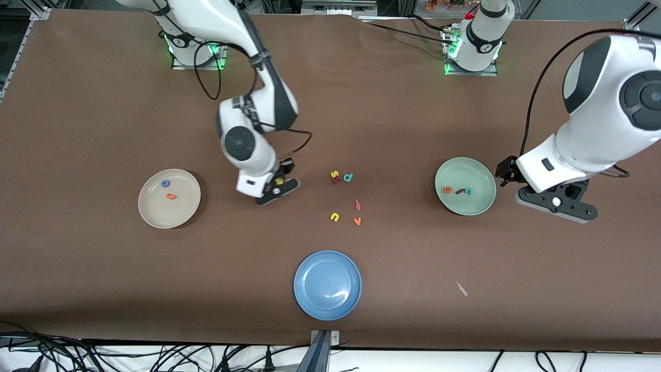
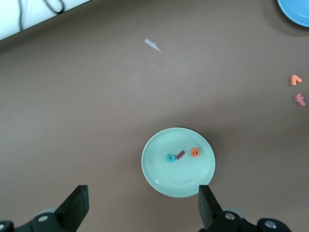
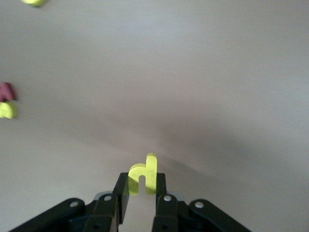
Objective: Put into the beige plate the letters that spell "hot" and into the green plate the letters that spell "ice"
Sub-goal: 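Place the yellow h on the beige plate while the left arm returns to rest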
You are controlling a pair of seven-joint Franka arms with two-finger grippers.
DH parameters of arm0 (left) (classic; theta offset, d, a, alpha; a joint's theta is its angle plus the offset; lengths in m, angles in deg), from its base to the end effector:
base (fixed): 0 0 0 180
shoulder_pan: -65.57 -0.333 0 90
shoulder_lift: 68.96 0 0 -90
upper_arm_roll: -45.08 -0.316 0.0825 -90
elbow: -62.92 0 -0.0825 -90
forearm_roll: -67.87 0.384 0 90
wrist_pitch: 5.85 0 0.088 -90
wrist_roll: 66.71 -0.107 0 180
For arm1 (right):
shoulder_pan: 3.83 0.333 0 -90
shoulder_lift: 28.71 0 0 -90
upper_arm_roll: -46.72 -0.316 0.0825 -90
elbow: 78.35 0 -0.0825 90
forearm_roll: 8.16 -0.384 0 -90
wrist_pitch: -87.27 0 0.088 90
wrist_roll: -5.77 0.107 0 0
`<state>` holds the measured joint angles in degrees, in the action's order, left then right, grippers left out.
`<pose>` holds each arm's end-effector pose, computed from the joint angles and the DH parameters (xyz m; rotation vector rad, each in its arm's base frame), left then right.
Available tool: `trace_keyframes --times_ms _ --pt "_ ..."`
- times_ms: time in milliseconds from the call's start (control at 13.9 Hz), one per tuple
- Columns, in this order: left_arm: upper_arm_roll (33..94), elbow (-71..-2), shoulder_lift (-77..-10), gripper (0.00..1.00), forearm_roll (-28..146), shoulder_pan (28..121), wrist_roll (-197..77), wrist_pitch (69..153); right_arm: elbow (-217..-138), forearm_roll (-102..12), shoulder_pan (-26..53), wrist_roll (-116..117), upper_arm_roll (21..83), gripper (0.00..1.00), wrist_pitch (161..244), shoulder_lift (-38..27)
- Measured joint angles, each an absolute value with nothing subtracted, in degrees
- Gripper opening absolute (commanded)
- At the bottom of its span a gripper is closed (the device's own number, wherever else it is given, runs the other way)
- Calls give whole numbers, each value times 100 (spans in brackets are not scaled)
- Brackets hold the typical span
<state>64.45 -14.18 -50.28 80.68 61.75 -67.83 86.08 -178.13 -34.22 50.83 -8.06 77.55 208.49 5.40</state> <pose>0.6376 -0.1185 0.5468 -2.9877 0.4364 0.0526 0.5730 0.3093 0.2628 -2.9914 -0.6903 0.1818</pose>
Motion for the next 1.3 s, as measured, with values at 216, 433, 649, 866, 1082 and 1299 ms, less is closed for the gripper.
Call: trace_keyframes --times_ms 216,433,649,866,1082,1299 --pt "5563 -1460 -5511 100 7292 6668 -6582 8362 -18434 -3423 5014 -1536 8524 11 20756 180" --pt "4866 -1900 -5952 100 6931 6917 -6249 8390 -19068 -3423 4982 -2475 9279 11 20830 42" --pt "4748 -2552 -6523 100 6931 6938 -6125 8547 -19540 -3427 4741 -3252 9661 11 21323 38" --pt "4734 -3089 -6964 100 6931 6938 -6129 8758 -19737 -3536 4377 -3584 9662 100 21628 108" --pt "4733 -3331 -7121 100 6931 6938 -6128 8864 -19611 -3749 4379 -3584 9594 100 21531 156" --pt "4743 -3335 -7119 100 6931 6950 -6128 8869 -18996 -3792 4362 -3042 9615 100 20647 152"
